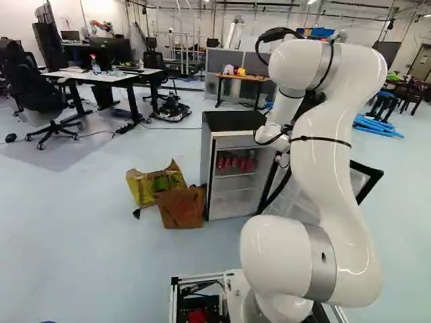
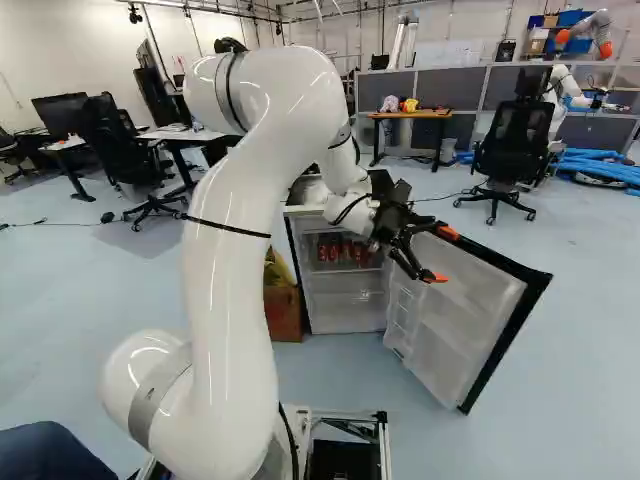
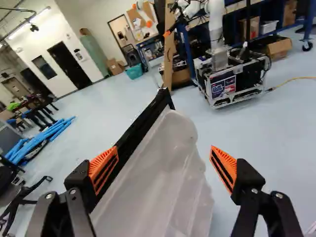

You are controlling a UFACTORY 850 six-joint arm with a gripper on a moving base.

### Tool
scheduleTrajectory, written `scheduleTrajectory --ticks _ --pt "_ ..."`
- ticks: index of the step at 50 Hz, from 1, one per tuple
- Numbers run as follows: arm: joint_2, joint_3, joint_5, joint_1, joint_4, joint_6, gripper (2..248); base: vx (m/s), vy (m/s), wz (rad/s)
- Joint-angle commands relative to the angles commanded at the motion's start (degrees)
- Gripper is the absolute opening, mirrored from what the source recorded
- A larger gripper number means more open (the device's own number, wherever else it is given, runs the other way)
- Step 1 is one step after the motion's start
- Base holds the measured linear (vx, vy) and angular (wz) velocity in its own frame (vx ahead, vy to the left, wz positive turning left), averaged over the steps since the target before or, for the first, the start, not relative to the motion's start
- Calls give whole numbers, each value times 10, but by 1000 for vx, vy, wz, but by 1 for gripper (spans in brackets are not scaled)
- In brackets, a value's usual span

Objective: Grab a drink from the fridge

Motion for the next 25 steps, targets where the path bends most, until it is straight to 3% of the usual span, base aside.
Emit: scheduleTrajectory --ticks 25 --pt "62 106 0 27 -151 0 247 0 0 0"
